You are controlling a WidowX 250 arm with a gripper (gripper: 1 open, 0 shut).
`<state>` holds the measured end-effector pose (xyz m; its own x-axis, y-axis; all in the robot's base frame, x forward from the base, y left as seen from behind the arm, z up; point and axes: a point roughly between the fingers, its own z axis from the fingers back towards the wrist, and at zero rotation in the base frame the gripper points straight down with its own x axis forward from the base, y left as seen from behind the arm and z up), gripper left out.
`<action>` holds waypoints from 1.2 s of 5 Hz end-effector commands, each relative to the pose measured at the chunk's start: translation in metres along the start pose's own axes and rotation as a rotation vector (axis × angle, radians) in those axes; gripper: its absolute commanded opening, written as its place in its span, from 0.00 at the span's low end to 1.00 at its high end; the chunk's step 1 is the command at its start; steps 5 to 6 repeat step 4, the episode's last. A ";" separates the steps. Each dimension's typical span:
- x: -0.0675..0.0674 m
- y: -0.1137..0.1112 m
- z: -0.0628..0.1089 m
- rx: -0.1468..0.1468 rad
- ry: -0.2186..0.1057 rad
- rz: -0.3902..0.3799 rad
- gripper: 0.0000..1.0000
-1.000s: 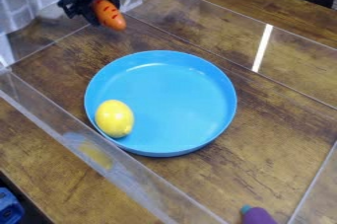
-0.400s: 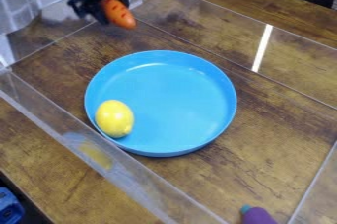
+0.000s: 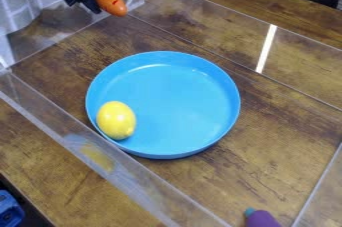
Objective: Move the carrot to the left side
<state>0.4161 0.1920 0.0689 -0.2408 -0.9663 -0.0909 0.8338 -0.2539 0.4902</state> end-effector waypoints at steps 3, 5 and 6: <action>0.004 0.018 0.055 0.089 0.163 0.025 0.00; 0.005 0.014 0.047 0.100 0.172 -0.007 0.00; 0.005 0.014 0.047 0.100 0.172 -0.007 0.00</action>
